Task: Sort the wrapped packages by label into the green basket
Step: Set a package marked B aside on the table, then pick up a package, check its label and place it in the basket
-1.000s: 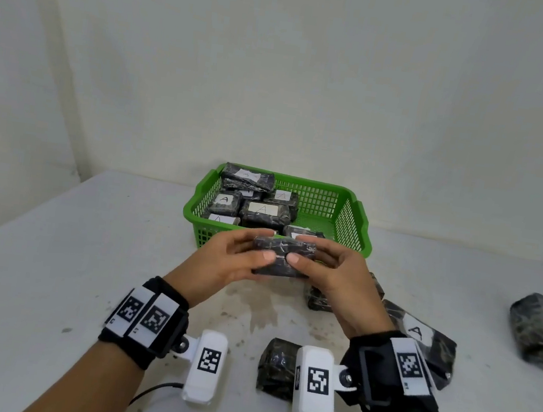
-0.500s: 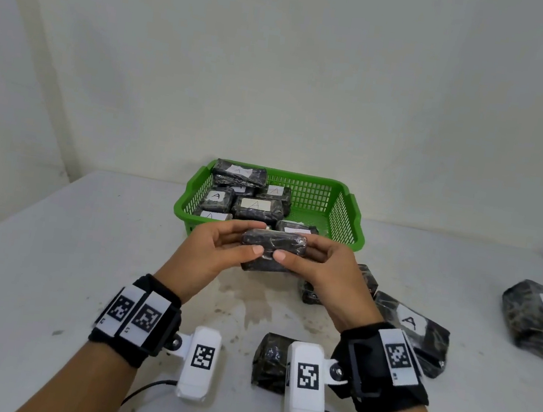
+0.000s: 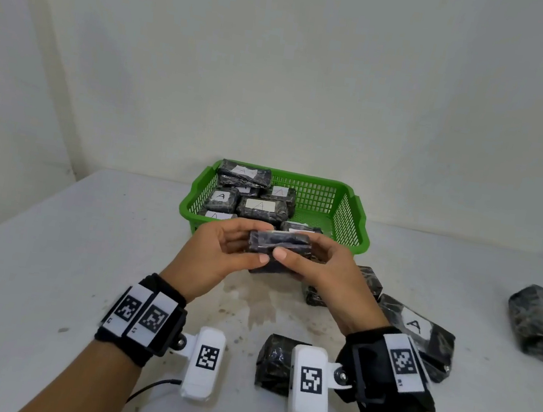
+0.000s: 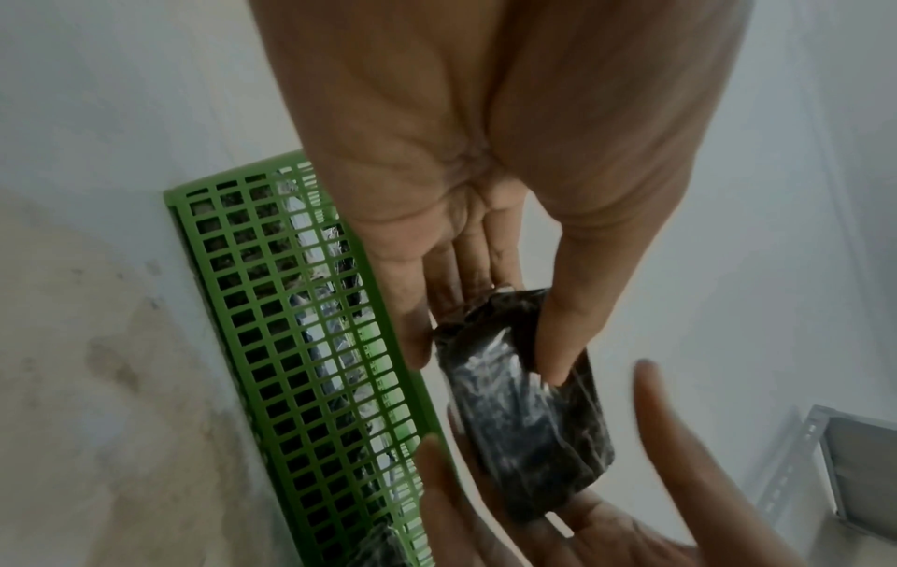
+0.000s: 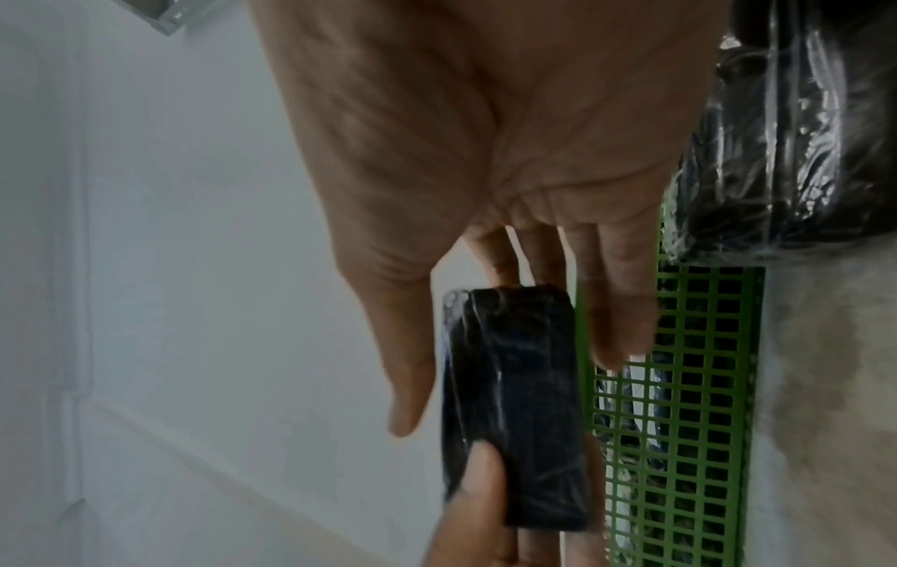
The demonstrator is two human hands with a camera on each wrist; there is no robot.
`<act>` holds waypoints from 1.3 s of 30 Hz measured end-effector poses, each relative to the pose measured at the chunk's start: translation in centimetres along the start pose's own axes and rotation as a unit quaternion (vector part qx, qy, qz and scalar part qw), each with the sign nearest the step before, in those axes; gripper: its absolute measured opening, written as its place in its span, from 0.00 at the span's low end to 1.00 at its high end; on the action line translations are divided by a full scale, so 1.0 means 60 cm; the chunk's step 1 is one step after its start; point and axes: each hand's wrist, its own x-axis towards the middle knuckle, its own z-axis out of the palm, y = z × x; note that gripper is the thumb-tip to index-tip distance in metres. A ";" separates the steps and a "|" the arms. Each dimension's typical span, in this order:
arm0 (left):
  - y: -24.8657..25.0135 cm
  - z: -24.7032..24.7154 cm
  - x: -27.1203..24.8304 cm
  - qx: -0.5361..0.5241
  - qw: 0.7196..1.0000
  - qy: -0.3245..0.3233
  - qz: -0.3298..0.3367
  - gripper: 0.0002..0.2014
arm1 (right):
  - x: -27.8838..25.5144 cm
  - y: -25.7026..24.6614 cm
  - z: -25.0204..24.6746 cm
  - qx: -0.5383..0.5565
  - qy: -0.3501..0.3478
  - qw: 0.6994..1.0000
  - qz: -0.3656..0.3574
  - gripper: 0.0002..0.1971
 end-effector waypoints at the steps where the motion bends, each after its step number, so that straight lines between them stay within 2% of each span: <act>1: -0.001 -0.002 0.001 0.001 1.000 -0.001 0.006 0.25 | 0.000 -0.001 -0.001 0.017 -0.019 0.999 0.026 0.26; 3: -0.002 -0.003 0.001 0.004 1.000 -0.013 0.013 0.28 | 0.000 -0.004 -0.004 0.054 -0.038 0.996 0.065 0.28; 4: -0.002 -0.003 0.001 0.007 1.000 -0.025 0.015 0.29 | 0.000 -0.005 -0.007 0.072 -0.043 0.994 0.074 0.24; 6: -0.003 -0.001 0.000 0.005 0.999 -0.051 0.020 0.31 | -0.002 -0.007 -0.008 0.097 -0.055 0.990 0.082 0.17; 9: 0.001 0.003 -0.003 0.009 0.997 -0.071 0.028 0.33 | -0.002 -0.004 -0.009 0.099 -0.048 0.992 0.068 0.17; 16: 0.009 0.015 -0.008 0.027 0.995 -0.081 0.043 0.31 | 0.002 0.001 0.006 0.083 -0.014 0.995 0.048 0.19; 19: 0.012 0.019 -0.011 0.039 0.994 -0.087 0.047 0.30 | -0.001 0.001 0.012 0.056 -0.006 0.998 0.037 0.16; 24: 0.017 0.012 -0.010 0.042 0.995 -0.069 0.053 0.29 | -0.002 -0.007 0.001 0.072 -0.043 0.995 0.046 0.12; 27: 0.018 0.000 -0.008 0.041 0.996 -0.054 0.055 0.29 | 0.001 -0.010 -0.012 0.077 -0.032 0.995 0.052 0.12; 34: 0.016 0.005 -0.008 0.045 0.995 -0.061 0.062 0.30 | 0.001 -0.008 -0.012 0.089 -0.013 0.995 0.039 0.18; 39: 0.019 0.000 -0.009 0.015 0.997 -0.063 0.051 0.33 | 0.001 -0.009 -0.014 0.042 -0.008 0.998 -0.037 0.22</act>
